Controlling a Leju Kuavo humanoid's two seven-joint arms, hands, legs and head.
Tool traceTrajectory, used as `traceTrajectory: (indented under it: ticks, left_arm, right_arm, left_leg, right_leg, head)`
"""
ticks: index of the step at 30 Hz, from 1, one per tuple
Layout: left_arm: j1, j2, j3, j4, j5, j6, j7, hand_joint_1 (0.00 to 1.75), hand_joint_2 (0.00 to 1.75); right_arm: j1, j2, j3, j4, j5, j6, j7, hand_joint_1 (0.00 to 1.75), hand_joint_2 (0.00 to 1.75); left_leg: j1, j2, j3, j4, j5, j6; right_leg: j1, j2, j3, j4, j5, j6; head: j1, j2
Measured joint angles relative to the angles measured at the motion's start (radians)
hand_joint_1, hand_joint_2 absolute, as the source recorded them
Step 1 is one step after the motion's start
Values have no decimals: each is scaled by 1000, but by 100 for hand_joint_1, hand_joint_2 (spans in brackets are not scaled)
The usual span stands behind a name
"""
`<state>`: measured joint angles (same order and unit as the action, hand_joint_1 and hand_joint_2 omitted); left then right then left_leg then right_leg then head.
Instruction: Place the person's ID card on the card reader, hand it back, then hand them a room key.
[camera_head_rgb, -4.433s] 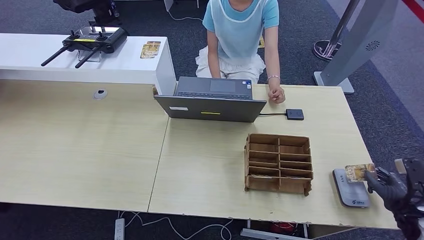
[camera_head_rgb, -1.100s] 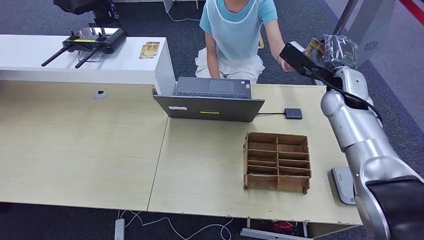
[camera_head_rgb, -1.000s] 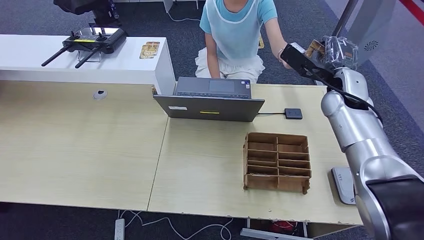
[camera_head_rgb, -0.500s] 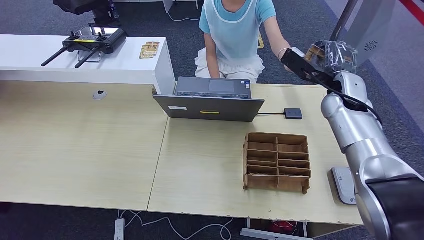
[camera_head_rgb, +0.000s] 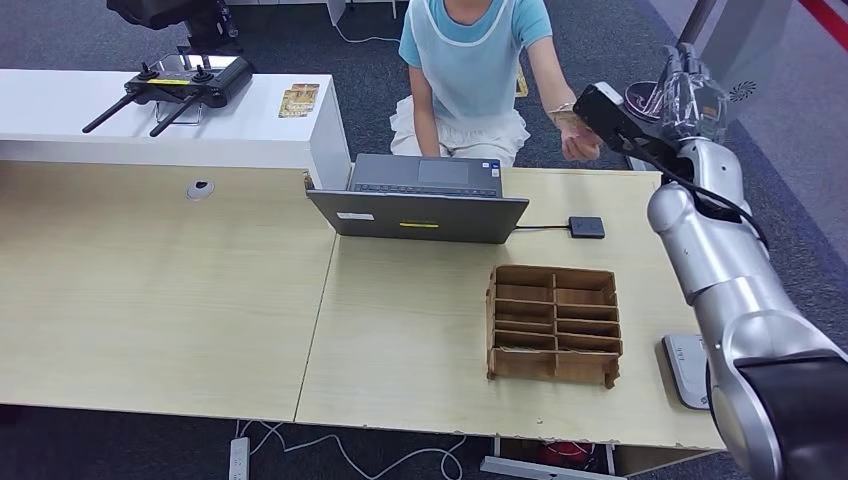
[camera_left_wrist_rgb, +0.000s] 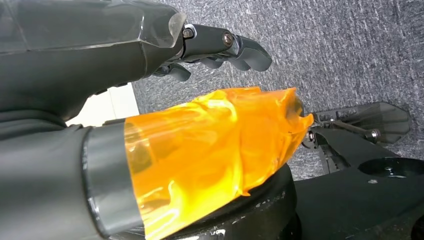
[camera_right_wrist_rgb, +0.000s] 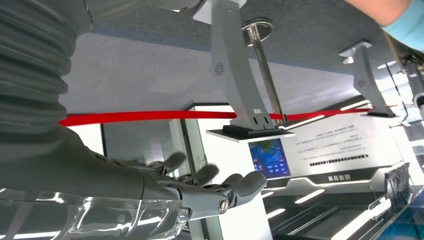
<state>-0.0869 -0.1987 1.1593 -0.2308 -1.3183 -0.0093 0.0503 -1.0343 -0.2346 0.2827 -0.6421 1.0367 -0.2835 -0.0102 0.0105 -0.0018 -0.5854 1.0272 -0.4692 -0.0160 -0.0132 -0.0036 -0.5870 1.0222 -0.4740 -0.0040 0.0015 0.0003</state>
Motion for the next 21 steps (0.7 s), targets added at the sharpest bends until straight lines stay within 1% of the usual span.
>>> traceTrajectory:
  ticks: [4, 7, 11, 15, 18, 21]
  left_arm:
    - [0, 0, 0, 0, 1, 1, -1, 0, 0]
    - [1, -3, 0, 0, -1, 5, -3, 0, 0]
    - [6, -8, -2, 0, -10, 12, -4, 0, 0]
    - [8, -10, -6, 0, -14, 13, -4, 0, 0]
    - [8, -10, -6, 0, -11, 17, -4, 0, 0]
    - [9, -10, -6, 0, 1, 18, -3, 0, 0]
  right_arm:
    - [27, -1, -42, -62, -57, -20, -34, 0, 175]
    - [86, -16, -86, -155, -138, -23, -65, 0, 175]
    - [204, -58, -174, -322, -260, 1, -113, 0, 175]
    - [296, -91, -252, -449, -320, 21, -140, 0, 175]
    - [342, -105, -295, -518, -385, 40, -163, 0, 175]
    - [391, -109, -339, -588, -467, 91, -182, 0, 175]
  left_leg:
    - [0, 0, 0, 0, 0, 0]
    - [0, -2, 1, 0, 0, 0]
    - [0, -5, -1, 0, 0, 0]
    - [0, -4, -1, 0, -1, 1]
    - [0, -4, 0, 0, -1, 1]
    - [0, -4, 0, 0, 0, 1]
  right_leg:
    - [0, 0, 0, 0, 0, 0]
    - [0, -2, 0, -1, 0, 0]
    - [0, -5, 1, -2, 0, 0]
    - [0, -4, 1, -2, 0, 0]
    - [0, -4, 1, -2, 0, 0]
    - [0, -4, 1, -2, 0, 0]
  head:
    - [0, 0]
    - [0, 0]
    - [0, 0]
    - [0, 0]
    - [0, 0]
    - [0, 0]
